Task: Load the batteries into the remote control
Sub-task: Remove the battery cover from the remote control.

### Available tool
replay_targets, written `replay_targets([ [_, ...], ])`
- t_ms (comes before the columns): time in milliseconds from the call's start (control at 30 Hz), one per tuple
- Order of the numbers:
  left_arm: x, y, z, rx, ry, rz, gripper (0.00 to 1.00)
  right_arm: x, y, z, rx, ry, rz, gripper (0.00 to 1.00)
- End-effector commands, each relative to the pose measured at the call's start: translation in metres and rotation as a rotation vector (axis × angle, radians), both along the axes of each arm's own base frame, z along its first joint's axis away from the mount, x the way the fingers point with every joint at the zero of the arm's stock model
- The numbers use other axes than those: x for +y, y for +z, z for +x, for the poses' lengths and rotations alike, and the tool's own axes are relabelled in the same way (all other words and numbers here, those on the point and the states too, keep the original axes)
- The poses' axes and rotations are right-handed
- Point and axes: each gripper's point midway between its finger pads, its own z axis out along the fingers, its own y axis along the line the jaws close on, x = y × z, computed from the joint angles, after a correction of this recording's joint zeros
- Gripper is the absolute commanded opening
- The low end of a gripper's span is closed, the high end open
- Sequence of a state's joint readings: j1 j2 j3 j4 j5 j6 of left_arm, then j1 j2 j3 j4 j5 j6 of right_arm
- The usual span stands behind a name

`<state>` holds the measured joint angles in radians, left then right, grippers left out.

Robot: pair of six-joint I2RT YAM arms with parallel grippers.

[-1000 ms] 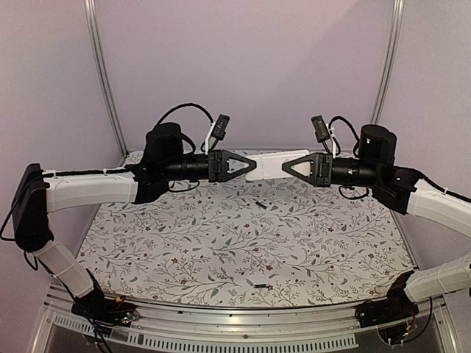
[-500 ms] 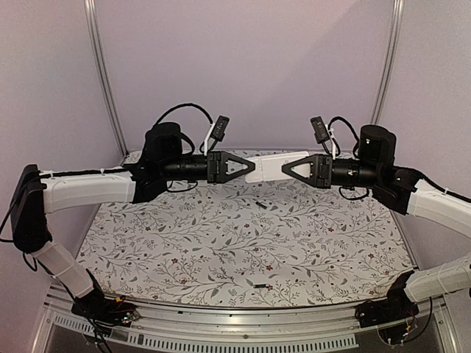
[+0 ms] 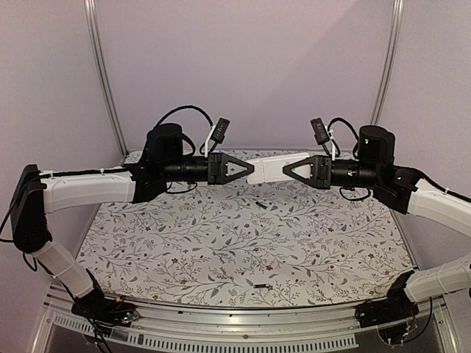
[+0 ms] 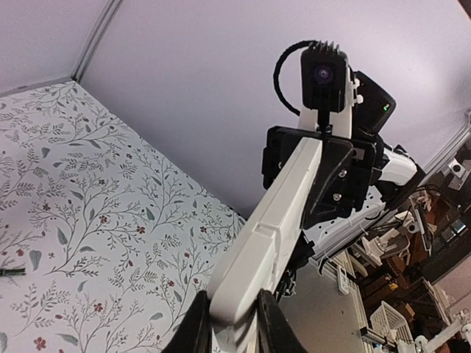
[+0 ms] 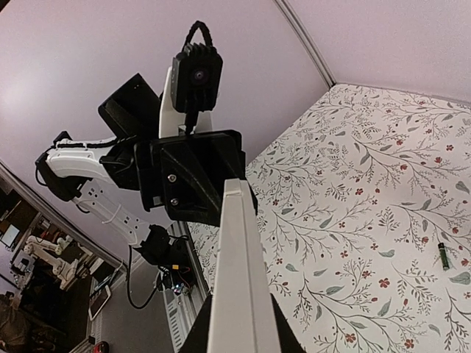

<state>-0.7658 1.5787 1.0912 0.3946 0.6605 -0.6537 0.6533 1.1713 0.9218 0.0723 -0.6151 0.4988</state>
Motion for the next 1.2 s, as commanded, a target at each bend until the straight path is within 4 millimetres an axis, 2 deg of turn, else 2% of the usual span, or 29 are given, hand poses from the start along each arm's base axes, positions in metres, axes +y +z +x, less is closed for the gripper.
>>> replay_targets([
  [0,0.01,-0.007,0.012,0.007,0.063,0.039,0.16,-0.008,0.024,0.002,-0.071,-0.042,0.011,0.0],
  [100,0.009,-0.005,0.011,0.005,0.058,0.036,0.12,-0.01,0.016,0.009,-0.061,-0.079,-0.024,0.0],
  [167,0.008,-0.002,0.009,-0.001,0.049,0.025,0.13,-0.014,0.01,0.012,-0.055,-0.108,-0.057,0.0],
  [367,0.0,-0.001,0.006,-0.003,0.03,0.02,0.33,-0.006,0.008,0.007,-0.047,-0.047,-0.041,0.0],
  [433,-0.001,-0.005,0.007,0.003,0.03,0.025,0.36,-0.002,0.019,0.004,-0.059,-0.019,0.008,0.0],
  [533,-0.002,-0.01,0.009,0.01,0.032,0.034,0.38,0.0,0.023,0.001,-0.048,0.0,0.027,0.0],
  [667,-0.009,-0.013,0.004,0.014,0.005,0.043,0.56,0.0,0.024,0.002,-0.041,-0.005,0.032,0.0],
  [767,-0.016,-0.014,-0.001,0.009,0.002,0.051,0.62,0.001,0.022,0.005,-0.026,-0.011,0.032,0.0],
  [1033,-0.025,-0.016,-0.002,0.008,0.018,0.063,0.69,0.005,0.016,0.009,-0.006,-0.012,0.027,0.0],
  [1167,-0.019,-0.032,0.007,0.013,0.075,0.16,0.59,0.003,0.023,0.007,-0.019,-0.01,0.039,0.0],
])
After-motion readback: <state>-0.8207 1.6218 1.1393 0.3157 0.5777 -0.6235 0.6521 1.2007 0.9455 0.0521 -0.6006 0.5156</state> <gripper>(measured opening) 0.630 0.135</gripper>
